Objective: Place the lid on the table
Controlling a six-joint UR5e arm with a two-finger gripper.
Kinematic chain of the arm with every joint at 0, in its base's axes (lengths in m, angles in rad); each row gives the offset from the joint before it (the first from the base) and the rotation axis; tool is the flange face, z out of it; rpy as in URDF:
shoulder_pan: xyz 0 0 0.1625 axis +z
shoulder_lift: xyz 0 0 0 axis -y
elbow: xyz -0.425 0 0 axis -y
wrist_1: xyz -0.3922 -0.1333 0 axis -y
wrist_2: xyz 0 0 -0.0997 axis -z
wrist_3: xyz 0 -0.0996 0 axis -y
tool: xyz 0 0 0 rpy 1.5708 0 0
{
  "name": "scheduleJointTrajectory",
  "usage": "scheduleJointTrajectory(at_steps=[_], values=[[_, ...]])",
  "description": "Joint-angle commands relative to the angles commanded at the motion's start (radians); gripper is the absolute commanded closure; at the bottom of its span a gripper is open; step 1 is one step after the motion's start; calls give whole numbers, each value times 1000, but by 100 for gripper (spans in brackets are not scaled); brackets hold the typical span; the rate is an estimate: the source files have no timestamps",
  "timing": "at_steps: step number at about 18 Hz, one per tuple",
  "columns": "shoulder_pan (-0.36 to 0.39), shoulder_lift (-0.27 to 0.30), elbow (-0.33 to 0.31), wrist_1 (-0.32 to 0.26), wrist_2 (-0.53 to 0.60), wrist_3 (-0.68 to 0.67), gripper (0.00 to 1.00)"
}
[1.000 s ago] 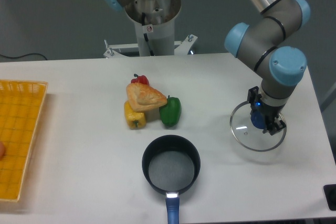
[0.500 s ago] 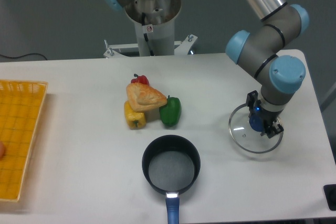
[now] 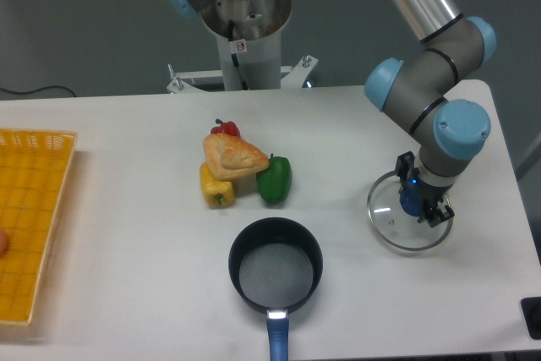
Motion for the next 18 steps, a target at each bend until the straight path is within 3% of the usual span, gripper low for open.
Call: scheduleJointTrajectory(at_steps=[18], values=[[-3,-8,-11,26,5,-5,36]])
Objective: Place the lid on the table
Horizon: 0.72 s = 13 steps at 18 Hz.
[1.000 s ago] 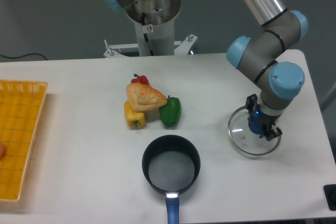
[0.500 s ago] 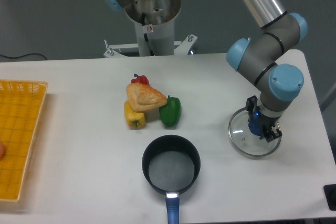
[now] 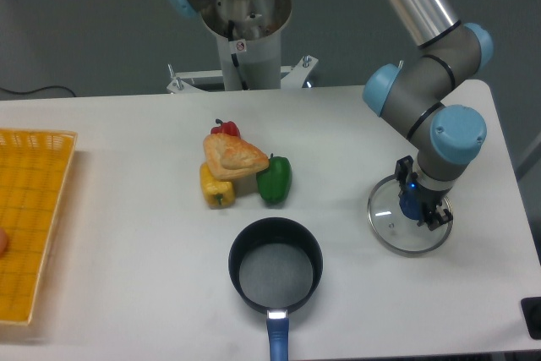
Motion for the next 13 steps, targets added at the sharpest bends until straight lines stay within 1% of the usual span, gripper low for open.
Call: scheduleJointTrajectory(at_steps=[6,11,13], values=[[-3,-3,-2,2,2,-3,36],[-5,-6,-5,6,2,-3,34],[-6,-6,-9,20,3,-3,34]])
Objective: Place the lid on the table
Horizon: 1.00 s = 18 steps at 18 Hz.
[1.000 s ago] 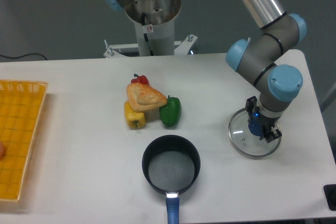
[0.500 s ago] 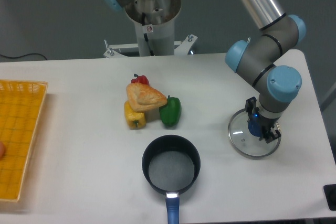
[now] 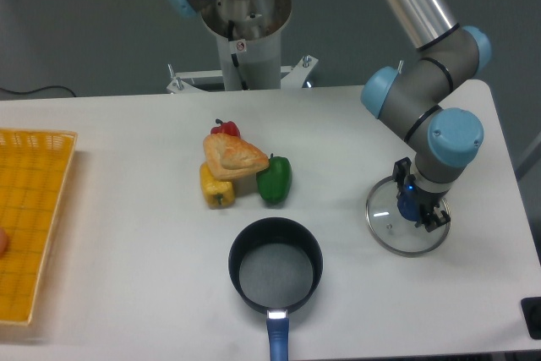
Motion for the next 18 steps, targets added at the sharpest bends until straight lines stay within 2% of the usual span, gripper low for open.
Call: scheduleJointTrajectory(at_steps=[13,18], values=[[0,-2,-3,8,0,0,32],[0,-5,-3,9,0,0,28]])
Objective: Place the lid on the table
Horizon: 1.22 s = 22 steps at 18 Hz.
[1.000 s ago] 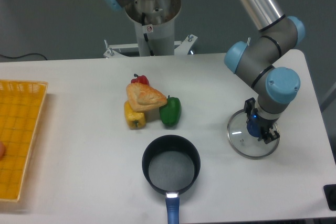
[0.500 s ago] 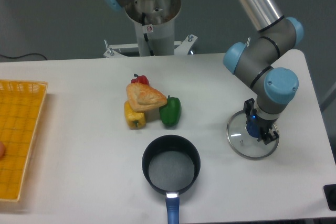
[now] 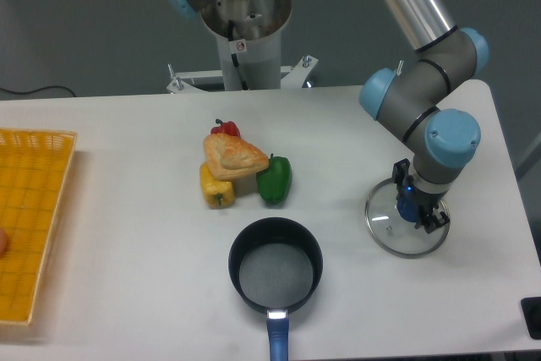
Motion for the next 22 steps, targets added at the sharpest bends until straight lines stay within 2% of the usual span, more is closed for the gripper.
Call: scheduleJointTrajectory(at_steps=[5,7,8,22], values=[[-2,0,-2,3,2,0,25],[-2,2,-2,3,2,0,13],[-2,3,-2,3,2,2,0],[0,38,18,-5,9,12,0]])
